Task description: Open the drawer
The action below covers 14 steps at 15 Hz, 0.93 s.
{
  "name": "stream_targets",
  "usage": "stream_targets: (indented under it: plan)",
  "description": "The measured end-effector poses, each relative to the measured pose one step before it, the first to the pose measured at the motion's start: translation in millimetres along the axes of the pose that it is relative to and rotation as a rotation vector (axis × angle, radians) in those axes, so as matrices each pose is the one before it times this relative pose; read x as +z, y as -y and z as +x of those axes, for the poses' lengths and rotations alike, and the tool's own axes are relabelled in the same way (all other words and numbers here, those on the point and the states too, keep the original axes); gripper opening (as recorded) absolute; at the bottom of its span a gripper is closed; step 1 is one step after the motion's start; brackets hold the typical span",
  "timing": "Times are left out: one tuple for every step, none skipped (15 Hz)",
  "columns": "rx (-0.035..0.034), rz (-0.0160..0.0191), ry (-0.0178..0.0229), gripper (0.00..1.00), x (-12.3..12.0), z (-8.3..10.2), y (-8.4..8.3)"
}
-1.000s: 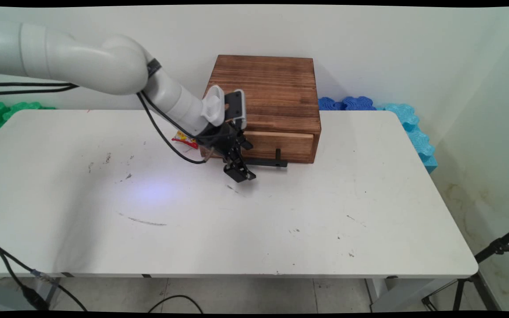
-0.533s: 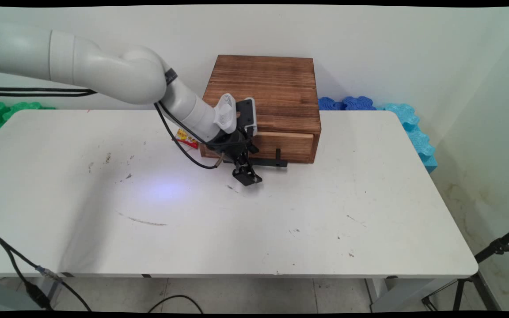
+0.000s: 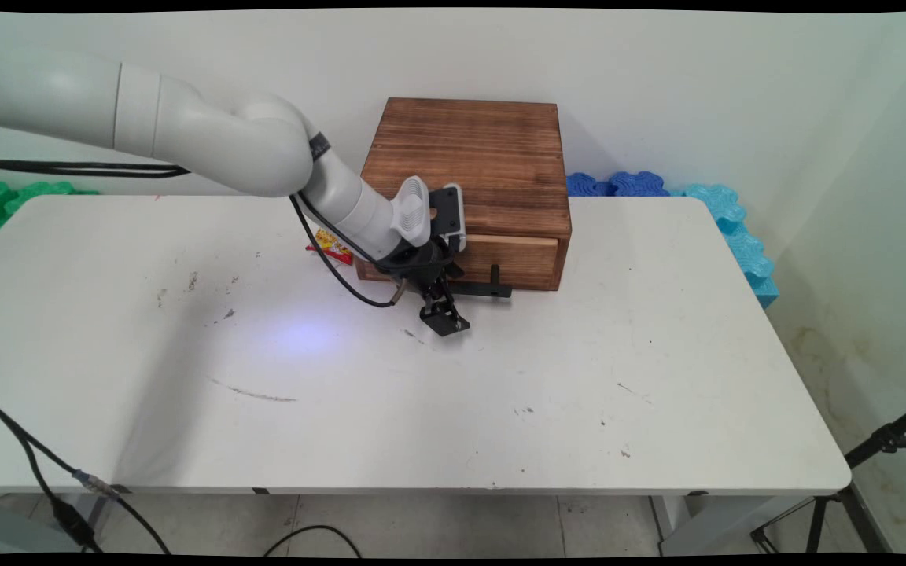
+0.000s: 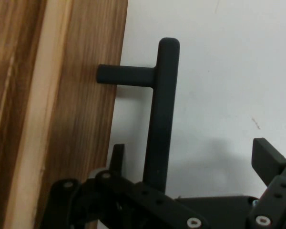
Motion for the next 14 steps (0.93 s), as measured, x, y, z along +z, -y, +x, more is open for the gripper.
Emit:
stream_targets:
  plan:
    - [0.0009,-0.00071,0.00317,1.0,1.96,-0.04,-0.37]
    - [0.00063,-0.00062,0.00194,1.0,1.1,-0.06,-0.25]
    - [0.0005,-0.00066,0.00167,1.0,0.78,-0.07,-0.29]
    - [0.00046,-0.00143,0.00294,1.0,1.13,-0.35,-0.62]
    - [0.00037,-0.00087,0.00174,1.0,0.66,-0.15,-0.4]
    - [0.0004,-0.00172,0.00338,1.0,0.99,-0.45,-0.79]
    - [0.0007,-0.0021,0.00367,1.0,1.02,-0.52,-1.0]
    - [0.00076,-0.00262,0.00365,1.0,0.99,-0.55,-1.18]
    - [0.0005,-0.00244,0.00298,1.0,0.7,-0.5,-1.13]
    - [0.00026,-0.00158,0.0019,1.0,0.44,-0.34,-0.71]
    - [0.00069,-0.00299,0.00267,1.0,0.6,-0.45,-1.35]
    - [0.0003,-0.00195,0.00171,1.0,0.37,-0.32,-0.89]
    - [0.0004,-0.00333,0.00266,1.0,0.4,-0.57,-1.75]
    - [0.00051,-0.00285,0.0018,1.0,0.11,-0.33,-1.7]
